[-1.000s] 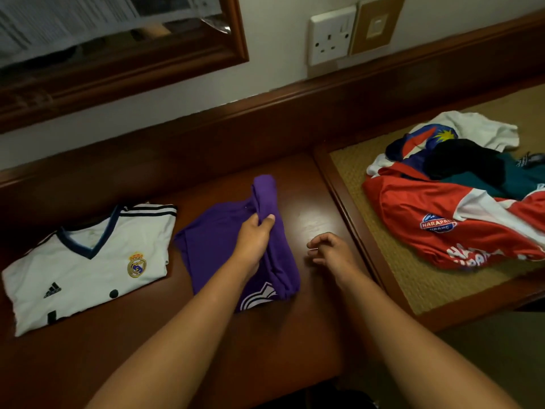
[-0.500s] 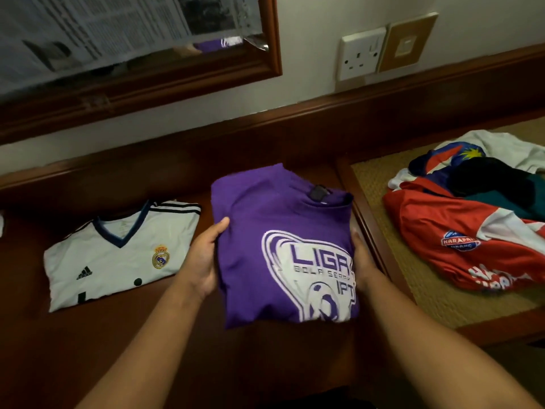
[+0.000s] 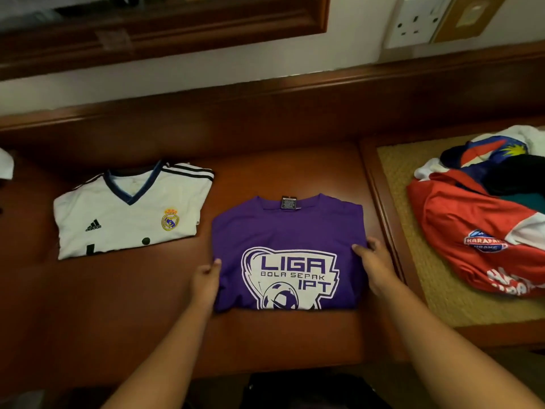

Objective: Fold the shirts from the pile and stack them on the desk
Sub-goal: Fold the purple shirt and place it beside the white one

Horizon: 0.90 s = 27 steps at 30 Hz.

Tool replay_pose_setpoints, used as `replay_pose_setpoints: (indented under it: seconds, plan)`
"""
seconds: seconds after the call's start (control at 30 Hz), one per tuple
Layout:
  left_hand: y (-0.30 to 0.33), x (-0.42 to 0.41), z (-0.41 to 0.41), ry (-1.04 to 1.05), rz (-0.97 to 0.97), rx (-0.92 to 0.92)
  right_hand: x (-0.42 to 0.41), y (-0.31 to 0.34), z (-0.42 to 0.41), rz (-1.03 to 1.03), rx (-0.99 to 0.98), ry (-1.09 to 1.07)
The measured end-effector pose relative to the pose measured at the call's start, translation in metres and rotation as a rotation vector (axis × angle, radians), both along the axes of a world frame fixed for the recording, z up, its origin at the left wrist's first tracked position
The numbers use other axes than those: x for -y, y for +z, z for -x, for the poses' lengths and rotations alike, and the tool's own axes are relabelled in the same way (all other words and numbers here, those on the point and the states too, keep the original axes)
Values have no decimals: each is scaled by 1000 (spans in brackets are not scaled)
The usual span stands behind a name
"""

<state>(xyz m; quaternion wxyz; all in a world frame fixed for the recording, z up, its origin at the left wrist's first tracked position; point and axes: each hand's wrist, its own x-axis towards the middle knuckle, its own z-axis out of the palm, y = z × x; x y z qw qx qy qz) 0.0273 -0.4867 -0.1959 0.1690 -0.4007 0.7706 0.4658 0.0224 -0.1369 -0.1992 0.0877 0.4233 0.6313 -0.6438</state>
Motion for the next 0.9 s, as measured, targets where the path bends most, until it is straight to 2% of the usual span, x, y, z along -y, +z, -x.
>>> replay_pose_setpoints:
  seconds: [0.1, 0.2, 0.37, 0.43, 0.53, 0.63, 0.7, 0.77, 0.9]
  plan:
    - [-15, -5, -35, -132, 92, 89, 8, 3, -21, -21, 50, 88]
    - [3, -14, -48, -171, 72, 49, 12, 6, -33, -40, 68, 174]
    - [11, -12, -54, -48, 108, 109, -2, 15, -32, -149, -59, 54]
    - [10, -12, -60, -63, 140, 138, -5, 17, -40, -197, -55, 54]
    - [14, -21, -76, -213, 298, 26, -4, 5, -63, -277, 34, 107]
    - [21, -33, -95, -455, 454, -137, 10, 4, -76, -231, 67, 166]
    - [21, -38, -104, -713, 598, -83, 18, 5, -79, -208, 62, 152]
    - [14, -36, -113, -840, 639, 5, 21, 11, -79, -237, 31, 114]
    - [11, -32, -132, -785, 680, 84, 9, 22, -84, -476, -7, 183]
